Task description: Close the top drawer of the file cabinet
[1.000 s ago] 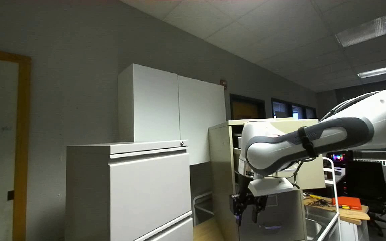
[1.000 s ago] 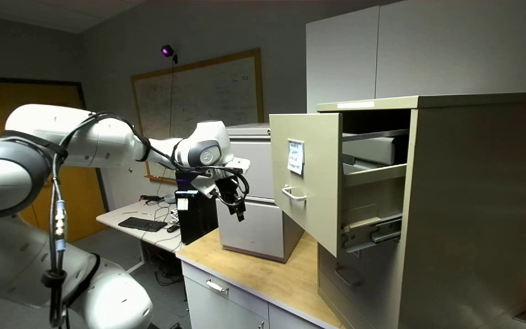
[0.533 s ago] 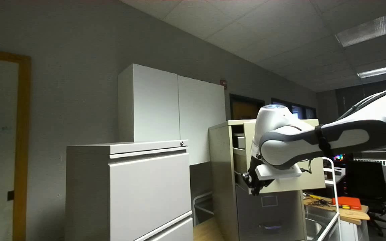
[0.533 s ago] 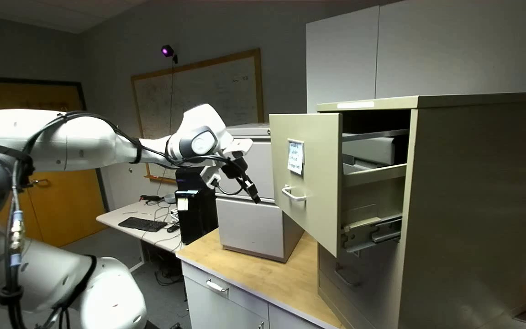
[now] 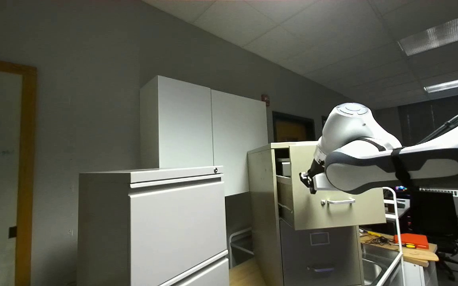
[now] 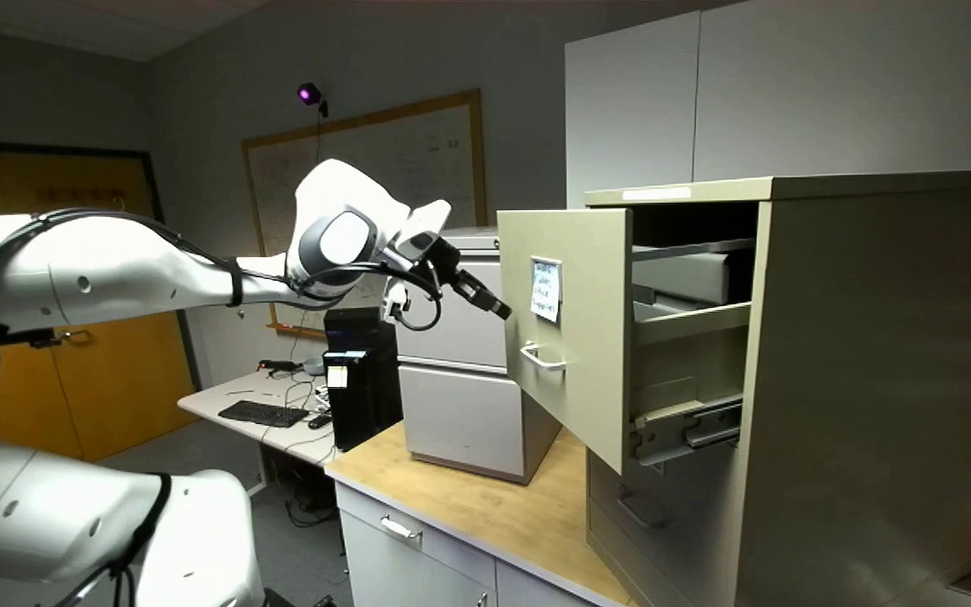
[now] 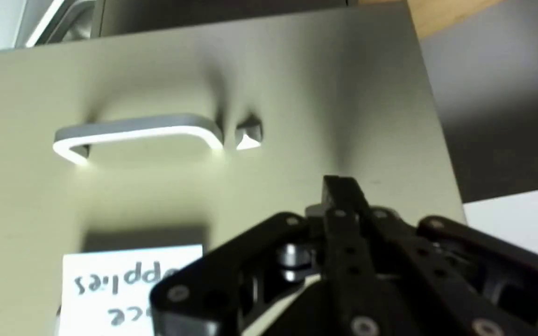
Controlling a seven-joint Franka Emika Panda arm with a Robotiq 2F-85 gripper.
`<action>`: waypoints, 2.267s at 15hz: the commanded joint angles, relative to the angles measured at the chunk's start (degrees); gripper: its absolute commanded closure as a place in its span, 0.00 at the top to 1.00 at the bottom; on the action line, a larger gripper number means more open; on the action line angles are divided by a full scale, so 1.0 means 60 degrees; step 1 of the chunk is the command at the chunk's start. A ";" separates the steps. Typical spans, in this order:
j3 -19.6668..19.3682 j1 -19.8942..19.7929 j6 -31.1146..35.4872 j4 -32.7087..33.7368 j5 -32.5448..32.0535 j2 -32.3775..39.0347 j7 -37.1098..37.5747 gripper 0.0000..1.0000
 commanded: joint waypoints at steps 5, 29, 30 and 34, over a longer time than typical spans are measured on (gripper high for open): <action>0.1305 -0.2189 0.3313 -0.0208 -0.0817 0.0525 0.1328 0.00; 0.3510 -0.4057 -0.0495 0.6230 -0.0503 0.6764 0.1246 0.00; 0.3577 -0.4075 -0.0779 0.6523 -0.0538 0.6954 0.1280 0.00; 0.3836 -0.4113 -0.1833 0.7610 -0.0770 0.7679 0.1397 0.00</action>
